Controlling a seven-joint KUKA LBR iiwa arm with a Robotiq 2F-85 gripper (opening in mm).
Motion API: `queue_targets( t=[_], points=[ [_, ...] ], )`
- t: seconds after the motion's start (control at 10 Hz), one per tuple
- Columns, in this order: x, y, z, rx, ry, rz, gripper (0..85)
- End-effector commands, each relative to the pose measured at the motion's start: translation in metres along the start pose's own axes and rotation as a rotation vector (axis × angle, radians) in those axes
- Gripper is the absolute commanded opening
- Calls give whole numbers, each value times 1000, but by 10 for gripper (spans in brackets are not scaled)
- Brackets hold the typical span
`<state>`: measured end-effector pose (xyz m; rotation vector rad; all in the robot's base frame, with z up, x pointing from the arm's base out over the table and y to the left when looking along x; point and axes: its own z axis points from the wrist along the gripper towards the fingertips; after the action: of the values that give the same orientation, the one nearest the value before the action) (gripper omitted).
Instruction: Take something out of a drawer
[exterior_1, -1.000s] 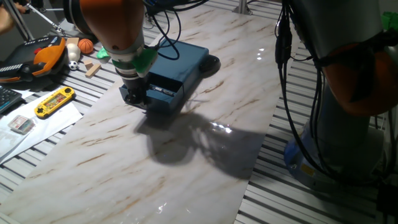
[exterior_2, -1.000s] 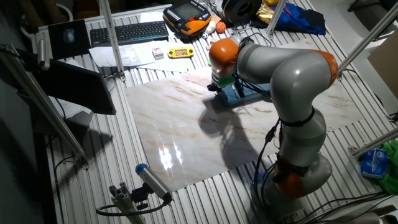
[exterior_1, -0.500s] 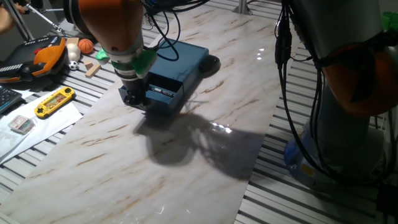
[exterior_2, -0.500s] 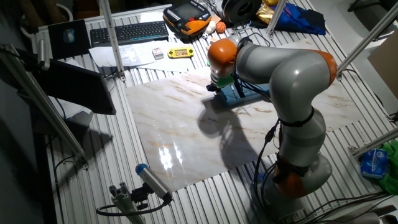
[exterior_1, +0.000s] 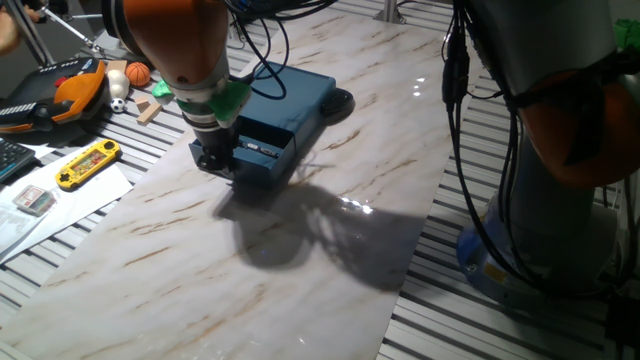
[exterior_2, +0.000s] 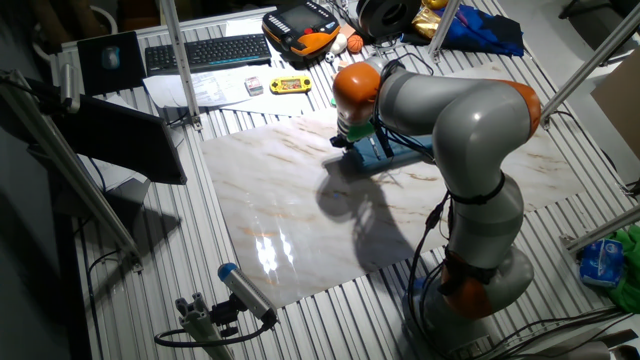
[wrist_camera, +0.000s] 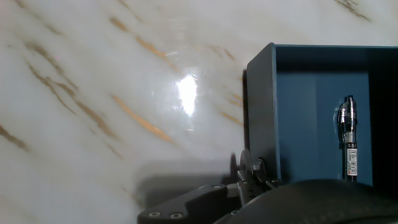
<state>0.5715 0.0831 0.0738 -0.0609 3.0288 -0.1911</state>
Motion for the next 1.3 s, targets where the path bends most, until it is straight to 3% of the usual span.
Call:
queue_targets(
  t=[0.0, 1.2],
  points=[
    [1, 2, 1, -3, -1, 1, 0],
    [8, 11, 3, -41, -1, -2, 0]
  ],
)
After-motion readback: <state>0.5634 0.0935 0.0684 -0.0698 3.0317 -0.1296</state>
